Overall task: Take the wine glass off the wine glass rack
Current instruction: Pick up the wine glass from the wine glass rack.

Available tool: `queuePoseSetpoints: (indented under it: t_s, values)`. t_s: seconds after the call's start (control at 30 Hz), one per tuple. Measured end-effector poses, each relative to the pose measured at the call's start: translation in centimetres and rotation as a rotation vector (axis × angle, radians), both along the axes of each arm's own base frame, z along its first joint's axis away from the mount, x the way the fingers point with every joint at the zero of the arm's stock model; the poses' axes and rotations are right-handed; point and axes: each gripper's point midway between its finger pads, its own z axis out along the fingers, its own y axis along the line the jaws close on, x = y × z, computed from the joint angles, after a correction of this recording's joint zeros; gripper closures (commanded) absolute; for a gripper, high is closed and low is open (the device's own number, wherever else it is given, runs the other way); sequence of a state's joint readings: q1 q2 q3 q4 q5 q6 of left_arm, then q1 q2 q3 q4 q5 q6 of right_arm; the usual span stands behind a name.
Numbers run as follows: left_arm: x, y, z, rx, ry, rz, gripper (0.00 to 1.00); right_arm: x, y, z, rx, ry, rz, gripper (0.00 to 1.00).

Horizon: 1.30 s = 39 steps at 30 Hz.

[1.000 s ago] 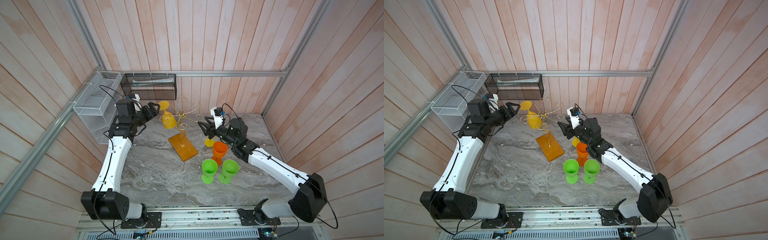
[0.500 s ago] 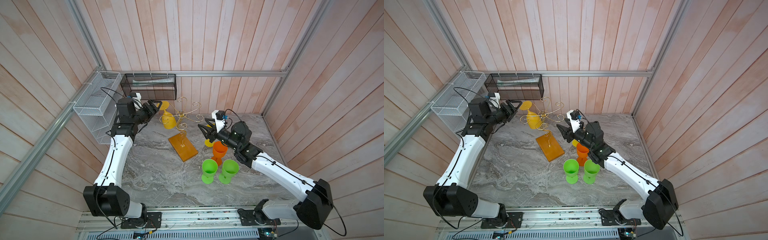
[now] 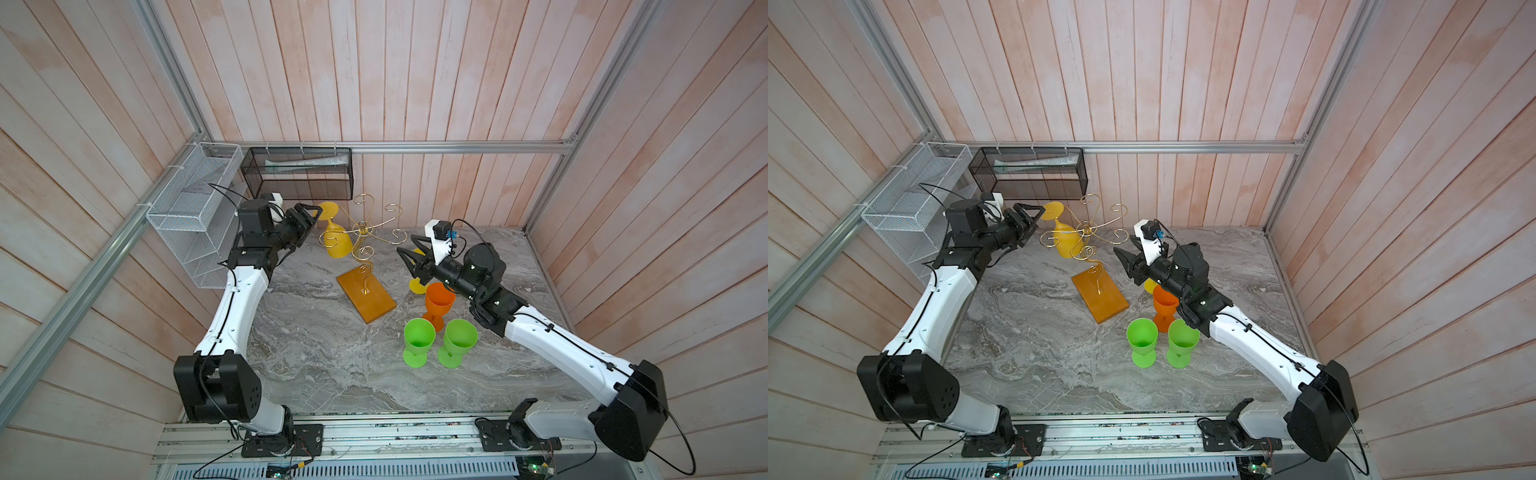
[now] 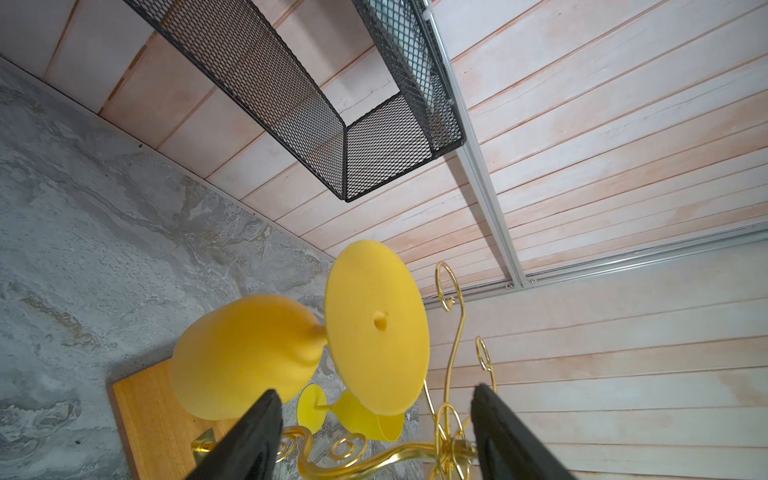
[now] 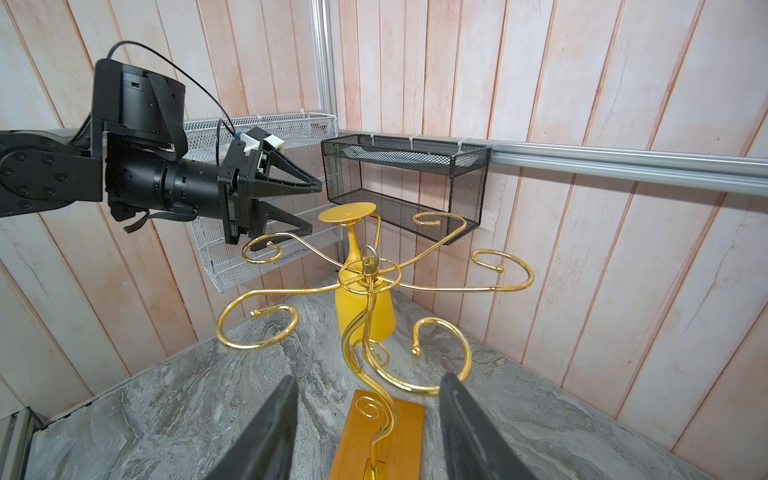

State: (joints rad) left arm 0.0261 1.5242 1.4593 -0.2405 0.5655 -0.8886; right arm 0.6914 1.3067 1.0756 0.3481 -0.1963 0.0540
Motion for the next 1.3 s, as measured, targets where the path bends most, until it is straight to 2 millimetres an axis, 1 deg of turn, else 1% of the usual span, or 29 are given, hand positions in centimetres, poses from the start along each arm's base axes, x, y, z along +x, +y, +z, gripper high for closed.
queuePoseSetpoints:
  t_s: [0.27,0.47,0.6,0.67,0.77,0.87,1.0,1.1,1.2,1.3]
  values:
    - [0.5,-0.6,0.3,-0.064,-0.02,-0.023,0.43,0.2,-0.2,-0.1,-0.01,-0.005,-0.015,0.46]
    - [0.6,-0.9,-0.3,-0.115,-0.011,-0.037,0.58,0.3,-0.2,-0.2,-0.017,-0.011,-0.021,0.46]
    - [0.6,-1.0,0.0,-0.135,-0.018,-0.041,0.65,0.3,-0.4,-0.6,-0.024,-0.008,-0.028,0.46]
    - [0.7,-1.1,0.1,-0.141,-0.025,-0.045,0.67,0.4,-0.4,-0.7,-0.026,-0.006,-0.033,0.46]
    - [0.6,-1.1,0.0,-0.147,-0.024,-0.047,0.72,0.4,-0.5,-0.8,-0.027,-0.004,-0.039,0.46]
    - [0.7,-1.2,0.1,-0.15,-0.025,-0.047,0.73,0.4,-0.5,-0.7,-0.025,-0.005,-0.042,0.46]
    - [0.7,-1.2,0.1,-0.151,-0.029,-0.048,0.83,0.4,-0.5,-0.7,-0.026,-0.004,-0.042,0.46]
    - [0.7,-1.2,0.1,-0.15,-0.033,-0.05,0.87,0.4,-0.5,-0.7,-0.026,-0.004,-0.042,0.46]
    - [0.7,-1.2,0.1,-0.149,-0.036,-0.051,0.96,0.4,-0.5,-0.8,-0.026,-0.004,-0.042,0.46]
    - [0.7,-1.2,0.2,-0.144,-0.042,-0.053,1.0,0.4,-0.5,-0.8,-0.026,-0.004,-0.042,0.46]
